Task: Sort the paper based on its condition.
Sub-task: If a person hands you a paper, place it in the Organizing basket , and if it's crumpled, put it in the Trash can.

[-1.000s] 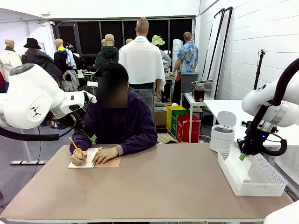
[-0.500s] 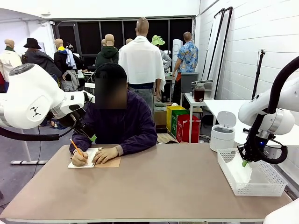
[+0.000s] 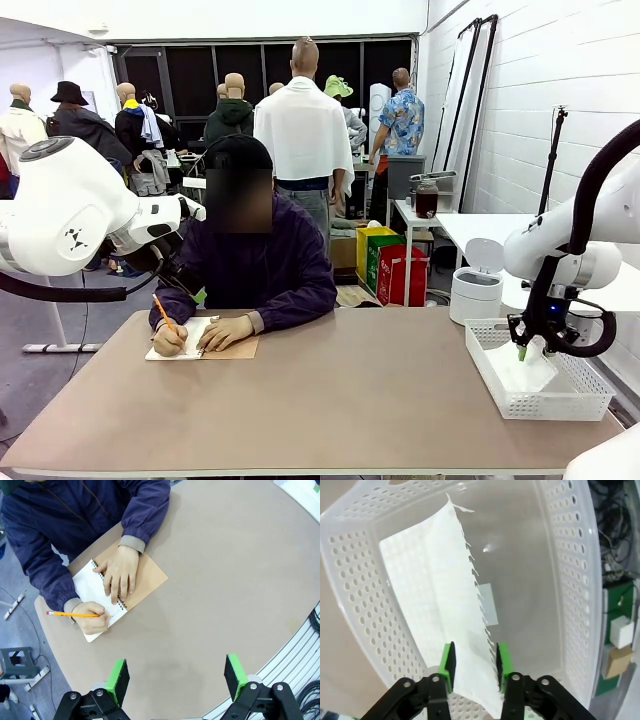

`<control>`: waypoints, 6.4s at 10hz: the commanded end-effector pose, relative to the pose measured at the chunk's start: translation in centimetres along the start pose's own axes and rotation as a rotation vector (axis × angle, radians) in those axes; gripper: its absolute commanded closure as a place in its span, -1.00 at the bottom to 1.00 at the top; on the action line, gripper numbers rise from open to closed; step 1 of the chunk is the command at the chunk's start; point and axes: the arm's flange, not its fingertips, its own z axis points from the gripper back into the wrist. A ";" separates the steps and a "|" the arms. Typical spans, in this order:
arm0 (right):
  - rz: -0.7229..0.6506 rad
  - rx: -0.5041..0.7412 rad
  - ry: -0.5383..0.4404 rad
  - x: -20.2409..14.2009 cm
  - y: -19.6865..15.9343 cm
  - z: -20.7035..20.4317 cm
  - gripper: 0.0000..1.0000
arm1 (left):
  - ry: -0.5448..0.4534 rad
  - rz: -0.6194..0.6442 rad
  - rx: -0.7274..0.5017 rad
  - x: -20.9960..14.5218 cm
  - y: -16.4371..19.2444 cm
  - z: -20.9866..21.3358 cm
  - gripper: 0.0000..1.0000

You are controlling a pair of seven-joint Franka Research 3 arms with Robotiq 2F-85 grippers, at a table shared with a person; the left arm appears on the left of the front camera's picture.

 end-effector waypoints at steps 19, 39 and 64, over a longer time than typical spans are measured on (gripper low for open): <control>-0.012 -0.128 -0.099 -1.0 4.3 6.0 -1.00 | 0.003 0.002 -0.002 -0.1 0.1 0.0 -1.00; 0.881 0.195 -0.375 -14.1 14.5 13.1 -1.00 | 0.003 0.002 -0.002 -0.1 0.1 0.0 -1.00; 1.214 0.312 -0.491 -21.3 16.8 18.2 -1.00 | 0.003 0.002 -0.002 -0.1 0.1 0.0 -1.00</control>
